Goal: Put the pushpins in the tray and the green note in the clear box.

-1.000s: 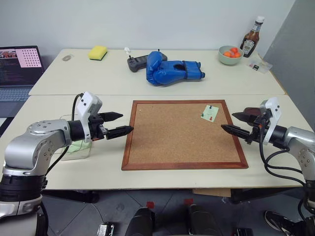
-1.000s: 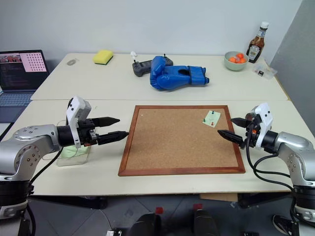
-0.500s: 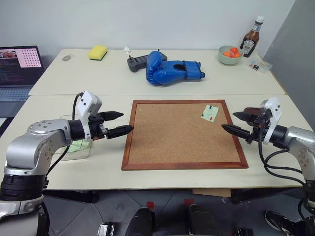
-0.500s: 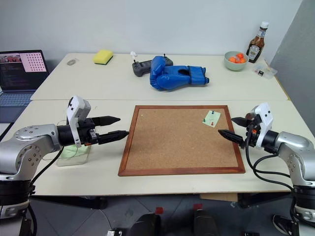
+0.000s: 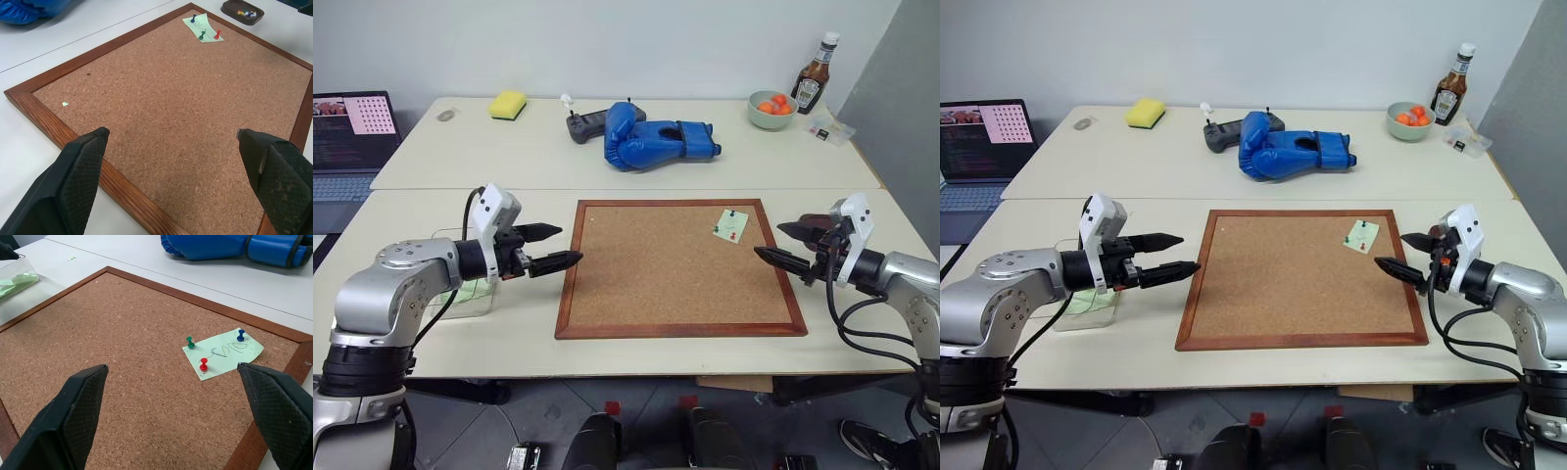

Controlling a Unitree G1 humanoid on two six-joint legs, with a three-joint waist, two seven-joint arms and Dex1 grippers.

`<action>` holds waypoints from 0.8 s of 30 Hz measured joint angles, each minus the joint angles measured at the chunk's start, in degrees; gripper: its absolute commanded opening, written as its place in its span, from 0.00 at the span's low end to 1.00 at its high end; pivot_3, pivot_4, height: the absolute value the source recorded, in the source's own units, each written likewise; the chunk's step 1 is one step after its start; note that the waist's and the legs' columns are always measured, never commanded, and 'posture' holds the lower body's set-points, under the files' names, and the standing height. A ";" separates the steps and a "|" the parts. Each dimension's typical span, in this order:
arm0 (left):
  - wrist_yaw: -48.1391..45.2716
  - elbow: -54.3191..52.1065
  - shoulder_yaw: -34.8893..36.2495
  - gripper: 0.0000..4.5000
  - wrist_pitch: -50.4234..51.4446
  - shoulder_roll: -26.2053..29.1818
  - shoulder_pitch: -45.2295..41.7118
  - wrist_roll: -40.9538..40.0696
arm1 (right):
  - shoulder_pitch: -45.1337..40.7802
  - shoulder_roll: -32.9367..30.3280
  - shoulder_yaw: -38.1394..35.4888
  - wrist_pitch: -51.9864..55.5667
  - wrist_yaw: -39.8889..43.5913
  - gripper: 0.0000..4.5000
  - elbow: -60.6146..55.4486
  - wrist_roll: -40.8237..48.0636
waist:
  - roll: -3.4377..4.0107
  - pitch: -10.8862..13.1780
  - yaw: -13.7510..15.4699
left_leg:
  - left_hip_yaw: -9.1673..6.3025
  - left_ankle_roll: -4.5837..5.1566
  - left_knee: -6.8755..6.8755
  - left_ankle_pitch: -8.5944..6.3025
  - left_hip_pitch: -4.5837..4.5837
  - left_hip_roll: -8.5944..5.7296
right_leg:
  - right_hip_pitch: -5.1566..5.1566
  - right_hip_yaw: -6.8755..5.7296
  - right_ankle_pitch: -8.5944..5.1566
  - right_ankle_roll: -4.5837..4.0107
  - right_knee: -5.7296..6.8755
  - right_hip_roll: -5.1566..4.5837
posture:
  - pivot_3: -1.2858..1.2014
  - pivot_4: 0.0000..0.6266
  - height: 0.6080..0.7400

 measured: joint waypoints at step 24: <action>4.03 10.35 -12.95 0.00 -14.29 -17.25 -7.50 12.78 | -2.37 8.53 4.10 -3.50 -11.85 1.00 0.60 -6.62 | -0.01 0.00 -0.01 | -0.01 0.00 0.04 0.00 -0.04 -0.05 | -0.02 0.01 0.03 0.04 0.01 0.00 | 0.52 0.24 1.00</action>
